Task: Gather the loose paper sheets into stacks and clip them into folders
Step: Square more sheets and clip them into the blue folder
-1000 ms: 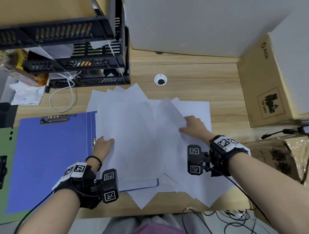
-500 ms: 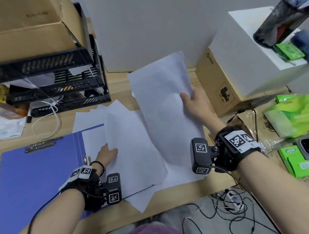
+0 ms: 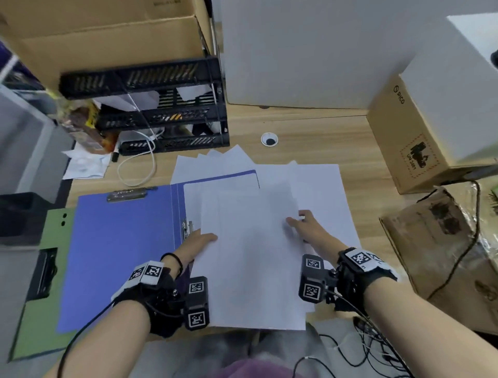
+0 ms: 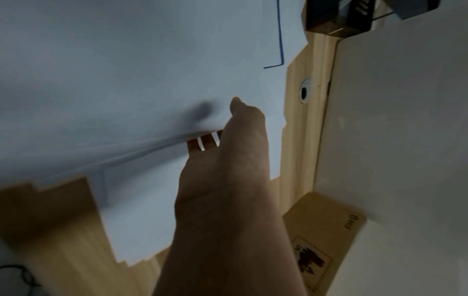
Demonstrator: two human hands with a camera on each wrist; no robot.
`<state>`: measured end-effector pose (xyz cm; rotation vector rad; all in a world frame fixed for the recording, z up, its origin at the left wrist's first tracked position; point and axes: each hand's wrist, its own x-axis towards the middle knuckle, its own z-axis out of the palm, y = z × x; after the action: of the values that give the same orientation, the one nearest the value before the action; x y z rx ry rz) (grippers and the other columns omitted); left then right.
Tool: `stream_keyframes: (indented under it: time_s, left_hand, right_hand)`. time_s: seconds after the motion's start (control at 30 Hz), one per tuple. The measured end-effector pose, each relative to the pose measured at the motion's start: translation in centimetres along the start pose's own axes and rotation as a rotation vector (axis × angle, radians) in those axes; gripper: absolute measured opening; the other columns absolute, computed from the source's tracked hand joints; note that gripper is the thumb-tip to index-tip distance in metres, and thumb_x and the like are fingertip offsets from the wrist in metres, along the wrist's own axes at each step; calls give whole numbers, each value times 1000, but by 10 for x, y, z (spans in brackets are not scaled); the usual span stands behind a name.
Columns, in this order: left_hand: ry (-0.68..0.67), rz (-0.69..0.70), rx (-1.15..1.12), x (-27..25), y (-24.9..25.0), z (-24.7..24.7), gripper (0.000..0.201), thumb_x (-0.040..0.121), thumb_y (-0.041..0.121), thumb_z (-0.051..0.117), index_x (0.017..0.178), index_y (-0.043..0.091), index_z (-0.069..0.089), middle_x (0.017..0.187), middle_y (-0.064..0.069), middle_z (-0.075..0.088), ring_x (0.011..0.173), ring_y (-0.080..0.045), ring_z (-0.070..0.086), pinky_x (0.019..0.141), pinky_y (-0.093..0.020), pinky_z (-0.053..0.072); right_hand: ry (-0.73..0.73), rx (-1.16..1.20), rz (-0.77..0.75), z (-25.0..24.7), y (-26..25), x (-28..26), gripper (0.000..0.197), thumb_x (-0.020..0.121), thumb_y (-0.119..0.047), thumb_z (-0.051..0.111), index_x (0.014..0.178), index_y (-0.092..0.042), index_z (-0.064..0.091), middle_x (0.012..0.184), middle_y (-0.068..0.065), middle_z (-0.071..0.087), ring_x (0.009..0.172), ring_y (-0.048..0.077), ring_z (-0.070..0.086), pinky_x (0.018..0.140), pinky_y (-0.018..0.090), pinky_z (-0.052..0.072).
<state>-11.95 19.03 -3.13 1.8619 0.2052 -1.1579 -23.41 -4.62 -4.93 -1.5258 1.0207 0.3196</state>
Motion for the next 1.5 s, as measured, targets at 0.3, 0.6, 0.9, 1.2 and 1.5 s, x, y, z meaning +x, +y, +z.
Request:
stream_keyframes:
  time_s: [0.3, 0.6, 0.9, 1.2, 1.5]
  left_hand:
    - [-31, 203, 97, 25, -40, -4, 46, 86, 16, 68, 129, 17, 51, 120, 2, 60, 107, -15, 57, 77, -16, 44]
    - [-65, 406, -85, 11, 26, -29, 33, 83, 28, 71, 114, 25, 60, 114, 1, 69, 105, -22, 66, 90, -37, 54]
    - [6, 812, -325, -33, 134, -40, 35, 73, 4, 76, 103, 19, 66, 97, 10, 74, 92, -7, 69, 75, -18, 53]
    - [0, 630, -173, -9, 74, -25, 37, 74, 8, 78, 102, 28, 65, 109, 4, 70, 101, -9, 65, 92, -32, 50]
    - [-18, 747, -270, -24, 95, -31, 36, 76, 3, 75, 103, 24, 66, 108, 2, 71, 98, -11, 67, 82, -24, 52]
  right_hand:
    - [-192, 219, 99, 29, 26, 4, 66, 99, -24, 53, 153, -17, 16, 153, 0, 29, 142, 23, 30, 112, 41, 28]
    - [-164, 171, -88, 1, -20, -1, 52, 89, -31, 67, 134, -11, 51, 119, 3, 69, 102, 19, 67, 88, 33, 50]
    - [19, 307, -614, -22, -145, -36, 28, 88, -12, 59, 114, -19, 64, 118, 2, 70, 107, 17, 67, 87, 30, 54]
    - [-78, 29, -432, -14, -94, -38, 41, 90, 4, 45, 121, -19, 56, 113, -12, 64, 105, 4, 58, 76, 15, 44]
    - [-16, 149, -485, -15, -105, -45, 40, 87, 4, 43, 106, -27, 60, 105, -14, 66, 95, 3, 61, 73, 19, 47]
